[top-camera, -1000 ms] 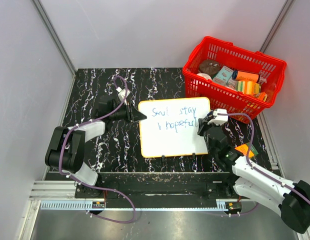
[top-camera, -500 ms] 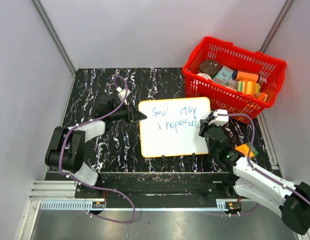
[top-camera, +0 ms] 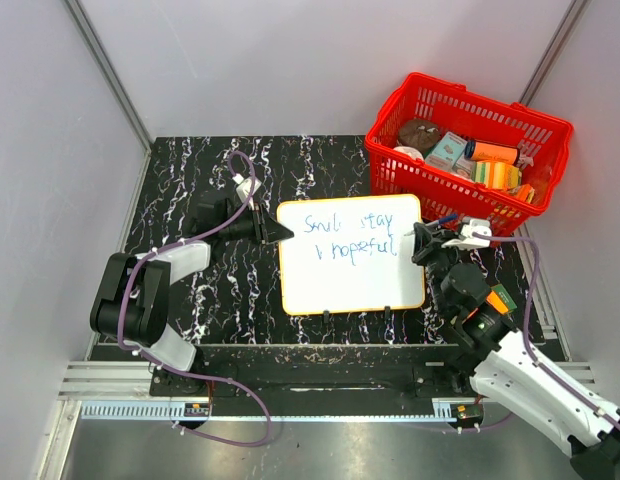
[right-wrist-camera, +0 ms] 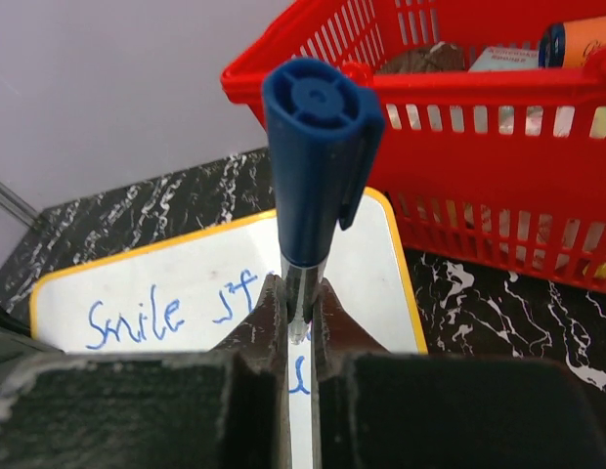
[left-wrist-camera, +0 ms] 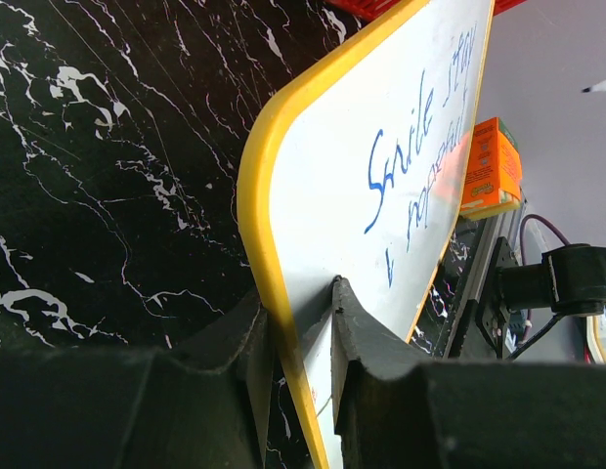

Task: Write a sentence on the whiteboard
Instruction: Write a sentence on the whiteboard, then put down the whiteboard on the whiteboard stand.

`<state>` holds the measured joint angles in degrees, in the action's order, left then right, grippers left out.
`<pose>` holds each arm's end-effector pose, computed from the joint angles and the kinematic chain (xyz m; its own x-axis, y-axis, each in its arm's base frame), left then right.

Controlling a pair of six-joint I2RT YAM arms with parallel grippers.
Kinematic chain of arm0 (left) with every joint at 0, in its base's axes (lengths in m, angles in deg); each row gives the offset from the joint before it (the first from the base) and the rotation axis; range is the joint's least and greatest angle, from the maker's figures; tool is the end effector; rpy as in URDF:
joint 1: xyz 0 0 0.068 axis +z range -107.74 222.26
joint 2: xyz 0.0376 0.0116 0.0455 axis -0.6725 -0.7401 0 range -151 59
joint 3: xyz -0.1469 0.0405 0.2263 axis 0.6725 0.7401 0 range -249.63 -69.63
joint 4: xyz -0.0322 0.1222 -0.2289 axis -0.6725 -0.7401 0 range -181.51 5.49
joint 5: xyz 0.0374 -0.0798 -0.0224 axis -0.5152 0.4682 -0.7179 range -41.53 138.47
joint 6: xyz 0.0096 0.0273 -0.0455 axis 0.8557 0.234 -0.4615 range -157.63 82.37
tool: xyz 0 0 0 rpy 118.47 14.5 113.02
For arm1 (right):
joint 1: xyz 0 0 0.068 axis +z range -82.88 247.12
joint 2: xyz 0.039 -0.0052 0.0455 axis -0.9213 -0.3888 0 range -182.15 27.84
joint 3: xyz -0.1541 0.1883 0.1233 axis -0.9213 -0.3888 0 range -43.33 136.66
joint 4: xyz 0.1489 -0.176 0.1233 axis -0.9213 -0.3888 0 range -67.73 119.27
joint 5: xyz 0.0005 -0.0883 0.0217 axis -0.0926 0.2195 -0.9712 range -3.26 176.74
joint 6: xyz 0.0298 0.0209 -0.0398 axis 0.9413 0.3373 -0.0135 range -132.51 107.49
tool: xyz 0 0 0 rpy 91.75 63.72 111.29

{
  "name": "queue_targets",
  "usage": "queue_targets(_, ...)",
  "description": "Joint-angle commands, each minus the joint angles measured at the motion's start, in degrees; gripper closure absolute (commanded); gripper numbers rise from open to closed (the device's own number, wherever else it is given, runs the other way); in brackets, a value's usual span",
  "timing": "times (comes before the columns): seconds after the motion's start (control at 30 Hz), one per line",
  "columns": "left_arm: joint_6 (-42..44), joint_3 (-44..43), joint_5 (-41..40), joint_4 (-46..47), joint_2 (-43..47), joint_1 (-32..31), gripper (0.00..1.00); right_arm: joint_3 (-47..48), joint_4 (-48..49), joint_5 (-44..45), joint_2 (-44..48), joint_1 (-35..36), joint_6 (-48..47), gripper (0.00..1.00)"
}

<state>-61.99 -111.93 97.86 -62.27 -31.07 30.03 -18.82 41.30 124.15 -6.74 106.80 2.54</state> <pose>0.3043 -0.0937 0.1946 -0.7167 -0.1194 -0.6871 0.5618 0.4850 -0.6702 0.1343 0.0834 0.2831 0.0150 0.2805 -0.9598 -0.0455 0.9591 0.2795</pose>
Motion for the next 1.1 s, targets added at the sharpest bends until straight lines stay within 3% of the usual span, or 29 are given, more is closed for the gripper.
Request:
queue_targets(0.0,11.26,0.99,-13.00,-0.27,0.23,-0.60,0.90,2.82,-1.48,-0.06,2.33,-0.39,-0.99,1.00)
queue_targets(0.03,11.26,1.17,-12.91,-0.09,0.67,-0.60,0.88,3.00,-1.92,-0.05,2.59,-0.39,-0.90,1.00)
queue_targets(0.3,11.18,4.68,-15.28,1.49,7.25,-0.60,0.34,1.85,-1.66,-0.23,2.60,-0.39,0.68,1.00)
queue_targets(0.4,11.00,5.74,-16.34,1.84,9.54,-0.60,0.22,1.94,-1.84,-0.49,2.68,-0.31,0.51,1.00)
queue_targets(0.5,9.69,6.88,-16.69,3.07,12.00,-0.60,0.15,2.21,-2.36,-0.32,3.21,-0.39,0.33,1.00)
queue_targets(0.53,9.07,7.23,-17.04,3.25,12.62,-0.60,0.08,2.21,-2.71,-0.32,3.56,-0.39,0.25,1.00)
queue_targets(0.77,7.75,8.11,-20.99,0.88,19.83,-0.60,0.01,3.26,-5.88,-1.81,4.62,-0.39,1.82,1.00)
queue_targets(1.07,4.41,4.44,-27.66,-9.74,32.83,-0.60,0.01,8.09,-9.31,-16.81,-3.11,-0.31,5.16,1.00)
